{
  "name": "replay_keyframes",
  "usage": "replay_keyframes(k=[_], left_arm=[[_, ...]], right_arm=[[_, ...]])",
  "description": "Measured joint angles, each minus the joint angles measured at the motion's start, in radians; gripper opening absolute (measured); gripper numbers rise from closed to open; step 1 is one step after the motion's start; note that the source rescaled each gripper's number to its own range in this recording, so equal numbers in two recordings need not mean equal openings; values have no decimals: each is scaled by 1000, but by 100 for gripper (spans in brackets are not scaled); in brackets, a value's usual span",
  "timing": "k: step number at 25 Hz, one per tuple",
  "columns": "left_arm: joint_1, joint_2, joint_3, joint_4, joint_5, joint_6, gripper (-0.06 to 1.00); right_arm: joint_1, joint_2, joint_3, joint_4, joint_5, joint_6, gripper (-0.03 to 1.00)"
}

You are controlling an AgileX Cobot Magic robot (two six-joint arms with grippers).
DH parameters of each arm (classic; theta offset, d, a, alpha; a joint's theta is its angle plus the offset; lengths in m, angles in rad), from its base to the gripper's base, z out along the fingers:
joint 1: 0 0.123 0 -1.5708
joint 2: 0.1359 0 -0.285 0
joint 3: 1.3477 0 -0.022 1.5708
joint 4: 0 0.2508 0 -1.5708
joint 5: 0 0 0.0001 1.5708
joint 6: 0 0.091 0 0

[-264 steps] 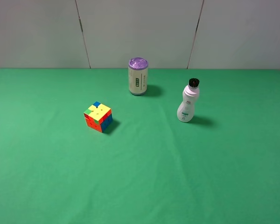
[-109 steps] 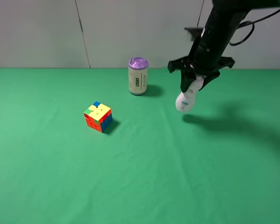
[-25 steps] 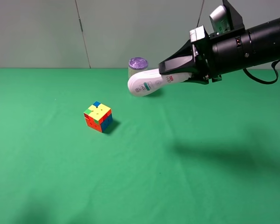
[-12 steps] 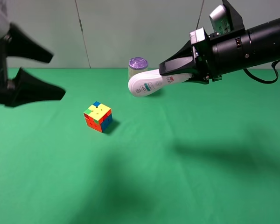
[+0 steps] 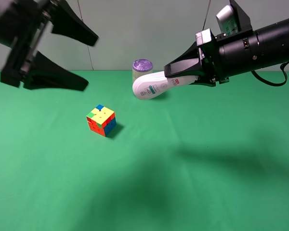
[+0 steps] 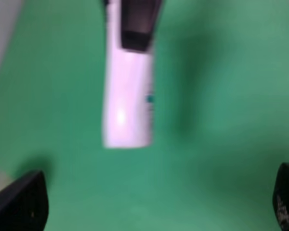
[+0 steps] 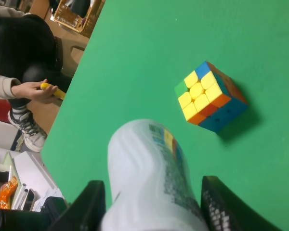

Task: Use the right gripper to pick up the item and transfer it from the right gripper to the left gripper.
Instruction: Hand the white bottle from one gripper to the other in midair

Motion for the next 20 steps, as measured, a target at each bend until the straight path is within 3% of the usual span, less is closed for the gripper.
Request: replay_keyframes(k=[4,13,16,20], left_arm=[[-92,53,0,56,-49,5,97],[-294,105,0,62,-420,6,97],[-322,125,0,61,-488,11,97],[-335,167,0,34,-502,22,97]], right_arm=[[0,0,0,0,0,0,6],[0,0,0,0,-1,0,6],[0,0,0,0,-3,0,6],[0,0,0,0,-6,0,6]])
